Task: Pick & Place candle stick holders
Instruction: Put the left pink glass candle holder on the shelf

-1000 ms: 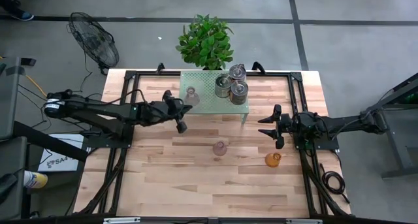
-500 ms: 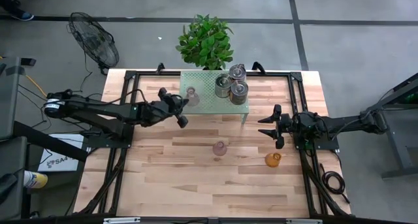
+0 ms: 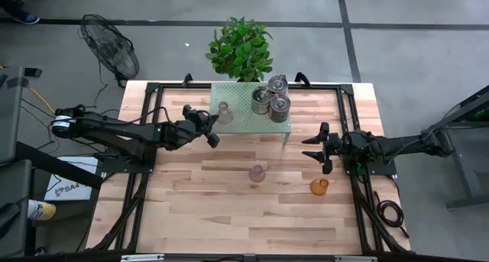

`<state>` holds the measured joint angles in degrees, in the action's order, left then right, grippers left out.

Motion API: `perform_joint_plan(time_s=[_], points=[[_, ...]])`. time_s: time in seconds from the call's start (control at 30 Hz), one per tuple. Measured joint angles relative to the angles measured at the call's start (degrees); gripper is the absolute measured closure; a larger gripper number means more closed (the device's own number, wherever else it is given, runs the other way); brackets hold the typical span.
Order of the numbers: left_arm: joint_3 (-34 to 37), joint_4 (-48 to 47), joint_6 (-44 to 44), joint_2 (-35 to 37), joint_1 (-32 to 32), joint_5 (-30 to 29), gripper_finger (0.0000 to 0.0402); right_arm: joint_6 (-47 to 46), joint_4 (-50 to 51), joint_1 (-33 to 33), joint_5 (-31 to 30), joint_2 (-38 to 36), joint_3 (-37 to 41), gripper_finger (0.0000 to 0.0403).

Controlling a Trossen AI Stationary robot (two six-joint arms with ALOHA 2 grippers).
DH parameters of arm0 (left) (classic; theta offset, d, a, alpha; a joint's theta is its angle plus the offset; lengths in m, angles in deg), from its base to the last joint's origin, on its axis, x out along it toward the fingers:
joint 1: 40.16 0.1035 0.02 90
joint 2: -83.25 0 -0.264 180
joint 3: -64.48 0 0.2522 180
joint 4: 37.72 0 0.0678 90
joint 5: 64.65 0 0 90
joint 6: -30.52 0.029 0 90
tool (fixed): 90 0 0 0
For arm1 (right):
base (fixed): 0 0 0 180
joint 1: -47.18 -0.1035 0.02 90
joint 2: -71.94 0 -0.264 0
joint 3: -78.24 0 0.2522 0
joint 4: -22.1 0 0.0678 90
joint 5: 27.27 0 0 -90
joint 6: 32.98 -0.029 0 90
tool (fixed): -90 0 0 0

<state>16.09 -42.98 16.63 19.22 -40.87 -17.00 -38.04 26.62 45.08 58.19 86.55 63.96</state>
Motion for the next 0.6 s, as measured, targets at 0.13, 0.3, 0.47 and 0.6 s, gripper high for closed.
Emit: perform_joint_plan(time_s=[0.13,0.3,0.47,0.6], points=[[0.00,1.04,0.47,0.00,0.00,0.52,0.0401,0.01,0.00,0.02,0.00,0.00,0.01,0.0217],[0.00,1.28,0.38,-0.01,0.00,1.30,0.0401,0.00,0.00,0.02,0.00,0.00,0.01,0.0217],[0.04,2.59,0.09,-1.80,0.13,1.53,0.0401,0.01,0.00,0.02,0.00,0.00,0.01,0.0217],[0.02,4.67,-0.11,-4.43,1.89,2.25,0.0401,0.00,0.07,0.01,0.00,0.00,0.01,0.0217]])
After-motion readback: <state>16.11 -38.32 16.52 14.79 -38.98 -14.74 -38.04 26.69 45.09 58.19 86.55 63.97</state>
